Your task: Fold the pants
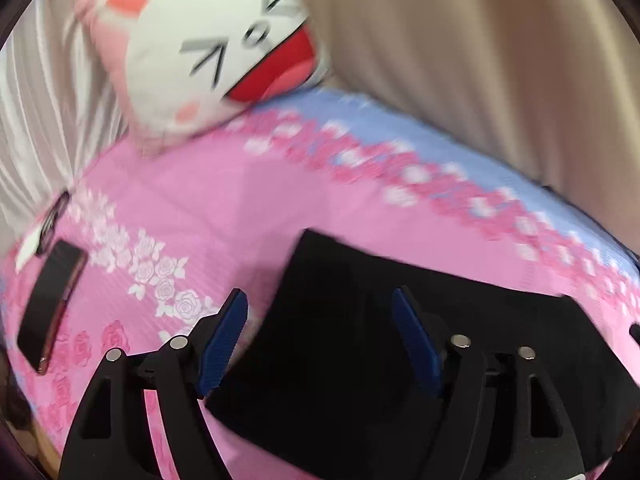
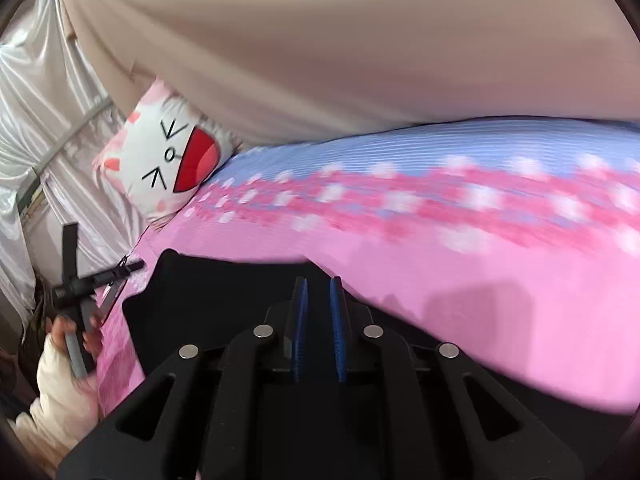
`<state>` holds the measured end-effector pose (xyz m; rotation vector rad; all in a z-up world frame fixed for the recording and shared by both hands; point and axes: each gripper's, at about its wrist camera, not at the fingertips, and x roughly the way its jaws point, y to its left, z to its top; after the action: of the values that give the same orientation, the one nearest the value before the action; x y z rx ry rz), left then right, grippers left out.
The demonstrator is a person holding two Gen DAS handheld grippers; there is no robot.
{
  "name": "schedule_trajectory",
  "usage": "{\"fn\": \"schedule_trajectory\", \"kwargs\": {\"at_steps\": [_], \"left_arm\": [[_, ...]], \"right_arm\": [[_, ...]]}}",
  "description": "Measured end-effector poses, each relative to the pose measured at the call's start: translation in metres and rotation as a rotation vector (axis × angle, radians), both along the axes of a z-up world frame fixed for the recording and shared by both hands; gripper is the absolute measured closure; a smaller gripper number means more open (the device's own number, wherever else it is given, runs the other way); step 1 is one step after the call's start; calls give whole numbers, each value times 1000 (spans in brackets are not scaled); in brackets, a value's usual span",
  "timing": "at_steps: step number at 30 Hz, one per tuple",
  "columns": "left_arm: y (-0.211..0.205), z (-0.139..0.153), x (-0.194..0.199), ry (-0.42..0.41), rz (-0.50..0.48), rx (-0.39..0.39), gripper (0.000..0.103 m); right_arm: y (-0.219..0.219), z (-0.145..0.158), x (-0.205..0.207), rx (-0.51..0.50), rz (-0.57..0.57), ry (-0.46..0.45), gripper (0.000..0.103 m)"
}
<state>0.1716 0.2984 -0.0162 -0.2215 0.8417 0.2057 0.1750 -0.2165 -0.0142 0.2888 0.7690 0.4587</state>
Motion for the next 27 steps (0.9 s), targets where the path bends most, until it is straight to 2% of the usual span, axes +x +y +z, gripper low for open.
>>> {"fn": "schedule_trajectory", "kwargs": {"at_steps": [2, 6, 7, 9, 10, 12, 14, 16, 19, 20, 21, 22, 23, 25, 27], "left_arm": [[-29, 10, -11, -26, -60, -24, 24], [-93, 14, -22, -49, -191, -36, 24], [-113, 12, -23, -45, -227, -35, 24], [-155, 6, -24, -25, -301, -17, 24], [-174, 2, -24, -14, -329, -3, 24], [-217, -6, -26, 6, -394, 32, 24], [-254, -12, -29, 25, -451, 30, 24], [-278, -16, -31, 42, -490, 18, 24], [-307, -17, -31, 56, -521, 40, 24], [-313, -16, -31, 58, -526, 44, 24], [-319, -16, -32, 61, -528, 45, 24], [-323, -15, -32, 62, -528, 46, 24], [-327, -14, -31, 64, -523, 49, 24], [-334, -12, -29, 64, -519, 53, 24], [-343, -11, -28, 58, -522, 58, 24]], "right_arm": [[-71, -5, -43, -43, -161, 13, 91], [-200, -11, -125, -217, -514, 43, 84], [-231, -12, -145, -238, -594, 57, 79], [-293, -13, -181, -236, -730, 79, 53], [-314, -14, -191, -232, -760, 80, 50], [-339, -15, -200, -222, -730, 74, 49], [-346, -17, -193, -223, -677, 63, 49], [-350, -26, -178, -235, -635, 92, 49], [-352, -45, -160, -266, -590, 154, 49], [-352, -48, -156, -277, -579, 149, 50], [-350, -46, -153, -303, -562, 142, 63], [-348, -44, -151, -323, -544, 136, 84], [-346, -38, -150, -344, -533, 115, 96], [-344, -22, -152, -401, -536, 55, 96], [-354, -13, -154, -379, -558, 16, 96]]}}
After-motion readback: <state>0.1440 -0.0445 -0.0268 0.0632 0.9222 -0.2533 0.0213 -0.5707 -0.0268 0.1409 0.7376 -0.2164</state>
